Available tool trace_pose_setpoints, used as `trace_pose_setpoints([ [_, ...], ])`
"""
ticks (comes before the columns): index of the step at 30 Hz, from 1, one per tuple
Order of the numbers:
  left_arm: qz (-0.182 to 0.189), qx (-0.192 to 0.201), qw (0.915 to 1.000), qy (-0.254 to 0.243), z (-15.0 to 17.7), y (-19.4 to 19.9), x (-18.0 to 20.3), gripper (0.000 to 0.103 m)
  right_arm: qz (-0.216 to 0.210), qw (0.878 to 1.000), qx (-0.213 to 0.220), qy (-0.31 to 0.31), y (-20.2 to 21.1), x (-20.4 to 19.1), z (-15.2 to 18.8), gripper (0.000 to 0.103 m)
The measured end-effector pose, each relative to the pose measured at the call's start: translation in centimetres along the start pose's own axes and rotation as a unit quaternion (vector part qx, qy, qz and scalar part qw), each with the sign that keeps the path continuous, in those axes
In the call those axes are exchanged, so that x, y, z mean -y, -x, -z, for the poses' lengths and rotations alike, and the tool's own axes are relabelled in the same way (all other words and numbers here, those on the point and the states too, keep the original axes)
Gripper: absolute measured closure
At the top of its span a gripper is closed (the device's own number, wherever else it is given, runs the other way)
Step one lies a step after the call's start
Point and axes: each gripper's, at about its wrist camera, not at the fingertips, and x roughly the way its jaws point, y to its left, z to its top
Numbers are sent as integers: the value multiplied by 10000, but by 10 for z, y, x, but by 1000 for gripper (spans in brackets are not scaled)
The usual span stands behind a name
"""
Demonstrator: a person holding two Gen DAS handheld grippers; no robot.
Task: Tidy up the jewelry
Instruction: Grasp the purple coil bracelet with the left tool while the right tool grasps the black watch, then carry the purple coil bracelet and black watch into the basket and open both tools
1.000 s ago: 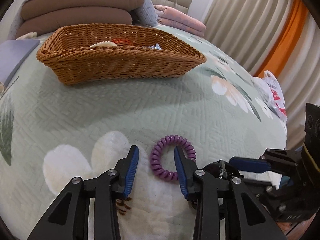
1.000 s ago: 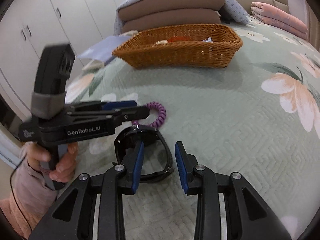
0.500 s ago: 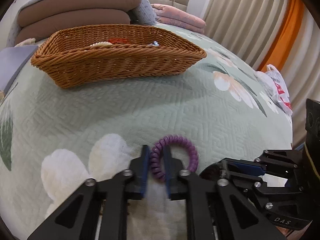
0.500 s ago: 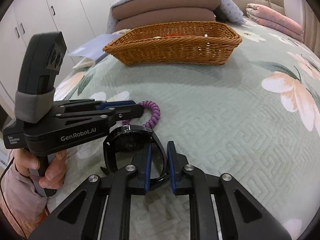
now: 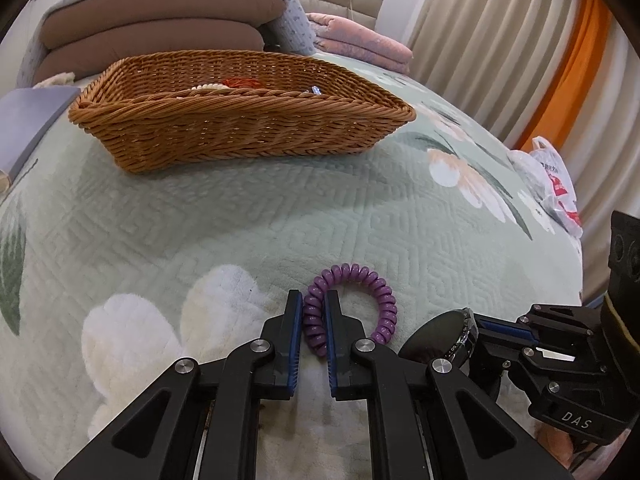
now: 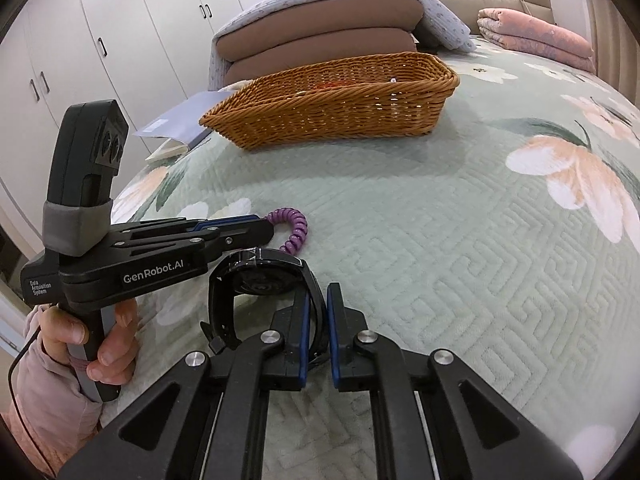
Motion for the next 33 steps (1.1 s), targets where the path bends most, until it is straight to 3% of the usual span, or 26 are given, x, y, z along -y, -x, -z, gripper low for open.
trace_pose_setpoints([
  [10, -20, 59, 10000, 1, 1, 2, -2, 93, -35, 9993, 161, -335, 8, 16, 1, 94],
  [28, 78, 327, 9994, 88, 2, 15, -3, 93, -44, 9987, 284, -423, 14, 19, 2, 94],
  [33, 32, 243, 9997, 97, 1, 10, -4, 93, -153, 9988, 322, -326, 16, 17, 3, 94],
])
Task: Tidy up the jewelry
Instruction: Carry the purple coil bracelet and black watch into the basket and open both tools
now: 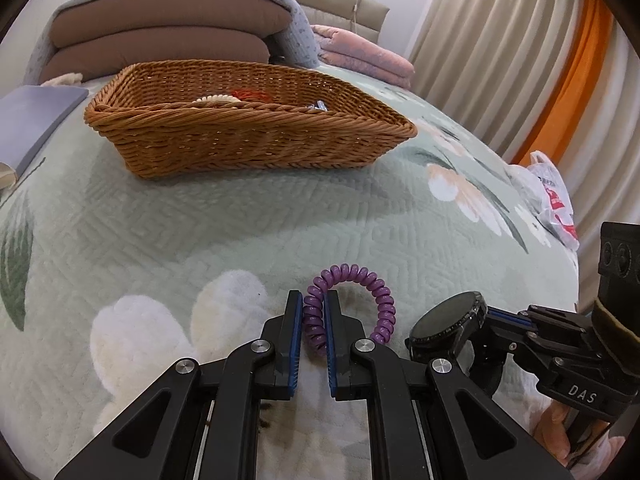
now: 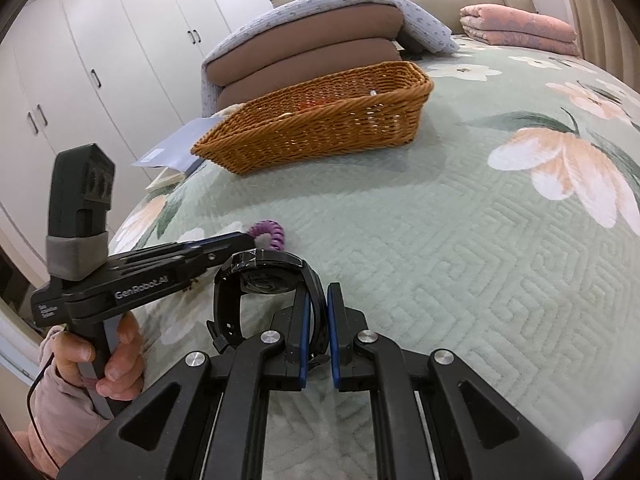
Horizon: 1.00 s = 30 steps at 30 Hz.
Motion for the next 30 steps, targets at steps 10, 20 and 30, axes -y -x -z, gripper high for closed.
trace_pose_setpoints([
  [10, -34, 49, 10000, -21, 0, 1, 1, 93, -41, 9999, 91, 61, 4, -4, 1, 94],
  [20, -84, 1008, 9946, 247, -32, 59, -5, 93, -34, 9976, 690, -21, 34, 4, -60, 94],
  [30, -445, 1942, 9766, 813, -133, 85, -36, 93, -7, 9896, 1440, -5, 2, 2, -189, 93],
])
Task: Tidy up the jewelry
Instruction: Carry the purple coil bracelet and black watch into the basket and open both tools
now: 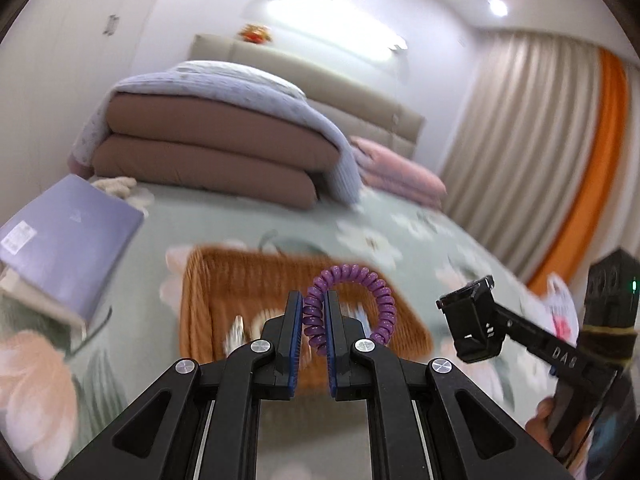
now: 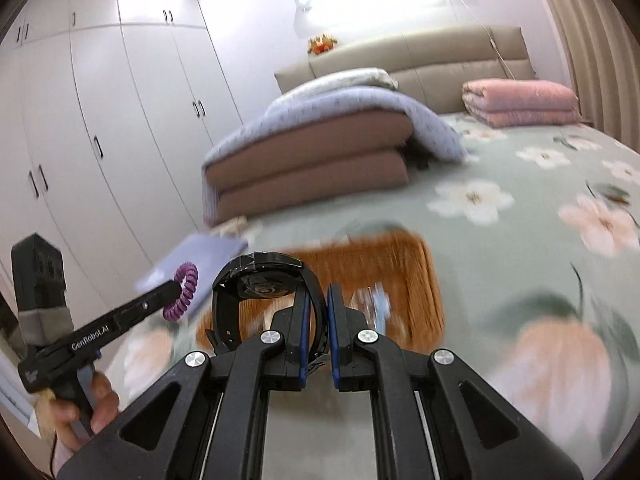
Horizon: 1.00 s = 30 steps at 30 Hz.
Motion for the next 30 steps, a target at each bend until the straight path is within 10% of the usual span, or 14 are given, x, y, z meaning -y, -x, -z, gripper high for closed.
trace_pose_setpoints([
  [11, -282, -120, 9989, 353, 19, -78, -36, 93, 504, 9974, -518, -42, -105, 30, 21, 92],
  [30, -672, -386, 9969, -144, 35, -99, -25, 93, 816, 9941, -718, -64, -112, 40, 32, 89],
])
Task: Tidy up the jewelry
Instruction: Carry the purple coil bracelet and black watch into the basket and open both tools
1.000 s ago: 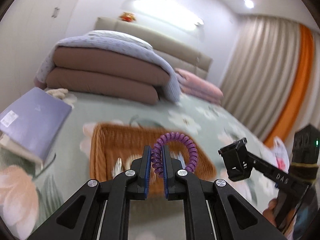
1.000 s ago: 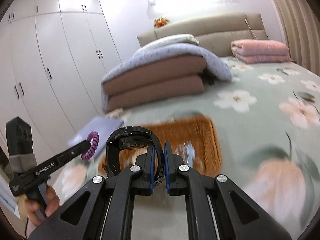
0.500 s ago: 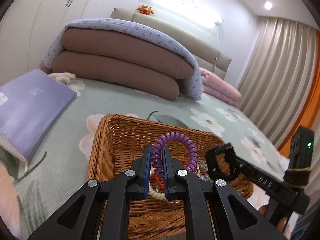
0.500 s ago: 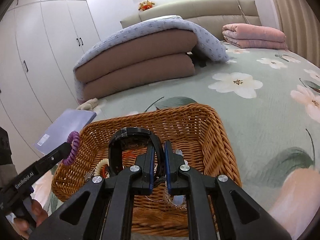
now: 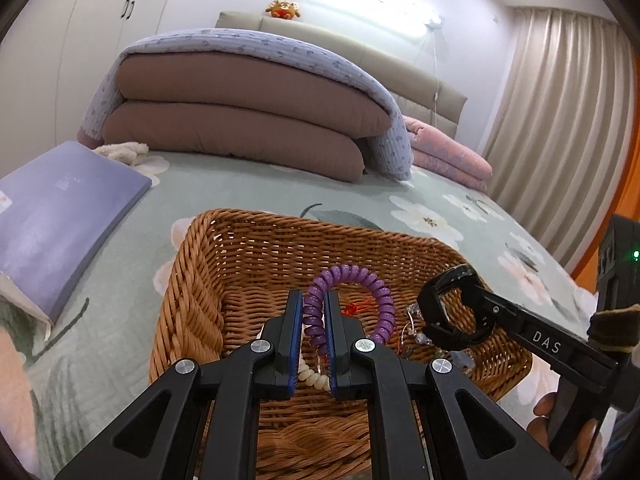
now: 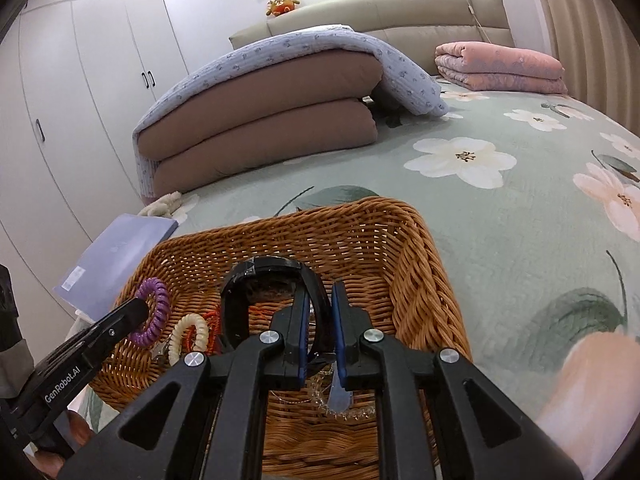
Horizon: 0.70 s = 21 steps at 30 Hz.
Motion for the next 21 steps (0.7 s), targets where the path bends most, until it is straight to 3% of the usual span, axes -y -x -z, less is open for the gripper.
trace_pose_setpoints([
  [6, -39, -18, 10000, 20, 1, 0, 0, 93, 135, 9999, 50, 91, 1, -3, 1, 86],
  [10, -6, -58, 10000, 54, 1, -2, -2, 92, 57, 10000, 70, 19, 3, -1, 1, 80],
  [13, 205, -102, 9996, 172, 0, -2, -3, 77, 77, 9995, 311, 58, 14, -3, 1, 71],
  [15, 128, 102, 9998, 127, 0, 5, -2, 59, 166, 9988, 439, 113, 20, -5, 1, 64],
  [21, 31, 413, 9991, -5, 1, 20, 5, 56, 133, 9975, 691, 116, 35, -6, 2, 64],
])
